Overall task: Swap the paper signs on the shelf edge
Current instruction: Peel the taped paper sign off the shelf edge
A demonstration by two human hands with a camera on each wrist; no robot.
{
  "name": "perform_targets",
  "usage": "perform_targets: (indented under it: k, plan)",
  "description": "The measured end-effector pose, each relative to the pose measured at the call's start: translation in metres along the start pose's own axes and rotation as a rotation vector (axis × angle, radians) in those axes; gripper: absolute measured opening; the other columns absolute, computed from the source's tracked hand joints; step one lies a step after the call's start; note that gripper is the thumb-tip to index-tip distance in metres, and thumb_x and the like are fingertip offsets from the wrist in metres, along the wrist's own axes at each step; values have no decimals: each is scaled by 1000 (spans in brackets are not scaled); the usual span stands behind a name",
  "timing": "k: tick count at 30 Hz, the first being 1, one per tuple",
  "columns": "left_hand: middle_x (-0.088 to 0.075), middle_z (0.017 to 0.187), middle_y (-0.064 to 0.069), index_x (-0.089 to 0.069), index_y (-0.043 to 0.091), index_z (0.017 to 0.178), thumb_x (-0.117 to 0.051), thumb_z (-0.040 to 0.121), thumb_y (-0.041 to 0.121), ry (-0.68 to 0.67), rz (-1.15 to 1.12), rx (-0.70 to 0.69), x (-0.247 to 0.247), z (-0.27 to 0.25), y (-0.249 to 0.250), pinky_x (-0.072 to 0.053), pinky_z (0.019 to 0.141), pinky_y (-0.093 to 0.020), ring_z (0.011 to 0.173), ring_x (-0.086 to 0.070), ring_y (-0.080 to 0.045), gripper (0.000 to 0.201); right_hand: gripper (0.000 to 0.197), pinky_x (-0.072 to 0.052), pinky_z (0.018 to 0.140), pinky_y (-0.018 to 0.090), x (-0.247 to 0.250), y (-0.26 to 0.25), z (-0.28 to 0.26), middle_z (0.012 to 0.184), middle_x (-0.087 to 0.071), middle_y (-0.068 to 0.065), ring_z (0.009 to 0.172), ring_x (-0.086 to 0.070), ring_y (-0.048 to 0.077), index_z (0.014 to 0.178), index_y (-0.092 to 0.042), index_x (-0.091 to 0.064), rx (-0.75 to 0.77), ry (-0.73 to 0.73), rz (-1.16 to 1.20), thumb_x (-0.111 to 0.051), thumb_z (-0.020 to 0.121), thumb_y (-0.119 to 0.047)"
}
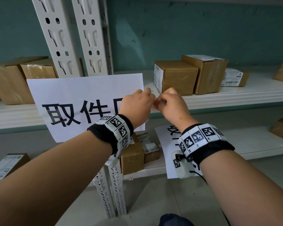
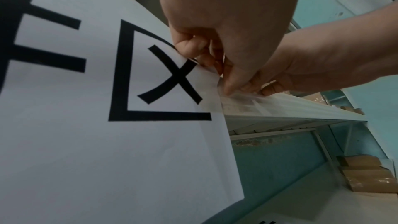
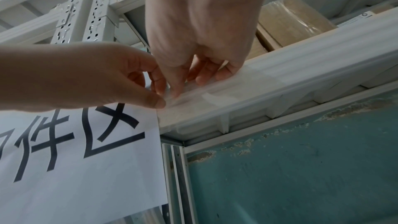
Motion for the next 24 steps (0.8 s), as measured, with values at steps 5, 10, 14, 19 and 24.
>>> perform_targets:
  k: [5,10,14,19,24]
  plan:
    - [-56,98,-4,-63,14,97,-59,86,12,5,14,-5,-1,0,5,-33,47,-29,77,-58,-24,11,8,-49,80,35,-1,2,1,96,-49,-6,92,-57,22,86,-15,-73,4,-5,-3,-68,83,-21]
    - [-54,103,-2,-63,16,104,-49,93,11,4,32,24,5,4,7,-34,54,-31,88,-57,-23,18,15,-49,83,36,-3,4,0,107,-56,2,95,-57,23,89,-11,-70,25,-2,-33,-67,85,-24]
    - [-54,105,-2,-63,16,104,-52,91,10,-21,28,26,8,5,8,-36,56,-31,93,-55,-23,18,13,-48,87,38,0,6,-2,112,-56,2,100,-57,24,96,-15,-71,62,-23,-58,-64,85,-19]
    - [-54,106,-1,-62,16,104,-52,92,11,-18,13,40,5,5,10,-35,56,-29,96,-53,-22,16,16,-48,91,41,-1,8,-4,112,-56,3,103,-56,25,98,-14,-70,101,-13,-60,-64,83,-12]
    - [-54,105,-1,-62,15,103,-51,92,9,-1,-6,26,8,4,10,-35,56,-29,96,-53,-22,17,17,-48,90,40,-2,9,-5,111,-56,3,101,-58,25,99,-13,-69,105,-2,-52,-64,83,-12]
Point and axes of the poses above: each hand's wrist, its own z-axis towards the middle knuckle, its own x-axis out of the back of the hand, y = z × x, the point moved 1 cm from there along z, towards the middle knuckle
